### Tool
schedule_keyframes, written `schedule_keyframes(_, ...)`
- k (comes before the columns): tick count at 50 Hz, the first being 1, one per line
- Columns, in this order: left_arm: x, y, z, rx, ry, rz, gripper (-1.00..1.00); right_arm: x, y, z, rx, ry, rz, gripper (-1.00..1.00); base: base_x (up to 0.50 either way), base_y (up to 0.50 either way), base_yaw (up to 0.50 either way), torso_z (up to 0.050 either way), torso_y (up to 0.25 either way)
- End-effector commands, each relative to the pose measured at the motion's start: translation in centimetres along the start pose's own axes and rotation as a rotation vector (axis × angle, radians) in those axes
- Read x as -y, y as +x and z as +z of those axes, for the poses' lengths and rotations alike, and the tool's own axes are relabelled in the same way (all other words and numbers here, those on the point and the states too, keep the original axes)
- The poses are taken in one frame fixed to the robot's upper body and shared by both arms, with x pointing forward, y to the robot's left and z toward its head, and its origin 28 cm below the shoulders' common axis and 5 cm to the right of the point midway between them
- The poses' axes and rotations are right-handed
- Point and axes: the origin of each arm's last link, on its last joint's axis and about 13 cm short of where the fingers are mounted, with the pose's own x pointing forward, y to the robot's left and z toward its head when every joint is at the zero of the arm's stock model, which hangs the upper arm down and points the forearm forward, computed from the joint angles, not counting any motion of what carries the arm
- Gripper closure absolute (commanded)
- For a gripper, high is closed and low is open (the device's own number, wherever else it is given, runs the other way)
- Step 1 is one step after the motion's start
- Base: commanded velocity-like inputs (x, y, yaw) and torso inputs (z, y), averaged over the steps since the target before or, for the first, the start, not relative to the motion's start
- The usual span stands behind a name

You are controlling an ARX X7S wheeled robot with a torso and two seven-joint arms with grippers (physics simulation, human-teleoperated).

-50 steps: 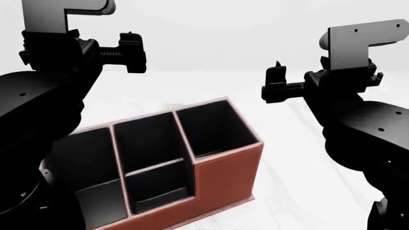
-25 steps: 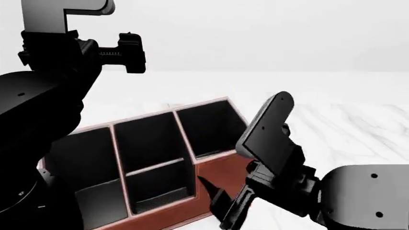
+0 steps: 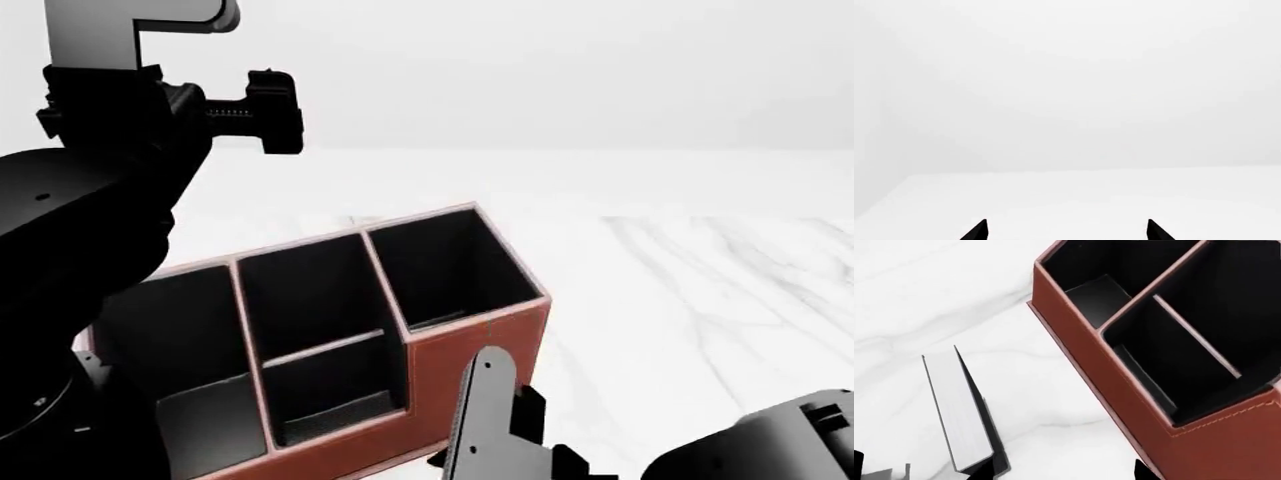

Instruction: Pick up the book and place it in the right compartment of the caddy.

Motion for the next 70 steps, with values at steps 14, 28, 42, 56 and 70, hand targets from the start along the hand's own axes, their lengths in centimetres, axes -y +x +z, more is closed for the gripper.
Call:
schedule_keyframes(14,0.0,0.0,0.0,-0.007,0.012,0.007,-1.00,-0.8,2.8,0.8,-0.122,-0.052,0.165,-1.00,0.00,0.00,0.00,0.000,0.000)
schedule_keyframes(28,0.0,0.0,0.0,-0.007,0.016,0.010,-1.00,-1.2,5.4,2.3,-0.147,-0.114,0.282,-1.00,0.00,0.00,0.00,0.000,0.000)
schedule_keyframes(42,0.0,0.0,0.0,-0.007,0.016,0.010,-1.00,-1.2,5.4,2.3,-0.147,-0.114,0.282,-1.00,0.00,0.00,0.00,0.000,0.000)
schedule_keyframes(56,0.0,0.0,0.0,-0.015,0.024,0.011,-1.00,-1.3,9.3,0.7,-0.234,-0.088,0.386,-1.00,0.00,0.00,0.00,0.000,0.000)
schedule_keyframes(70,0.0,0.0,0.0,-0.018,0.025,0.011,-1.00,-1.1,11.5,-1.1,-0.294,-0.033,0.428,1.00,0.00,0.00,0.00,0.000,0.000)
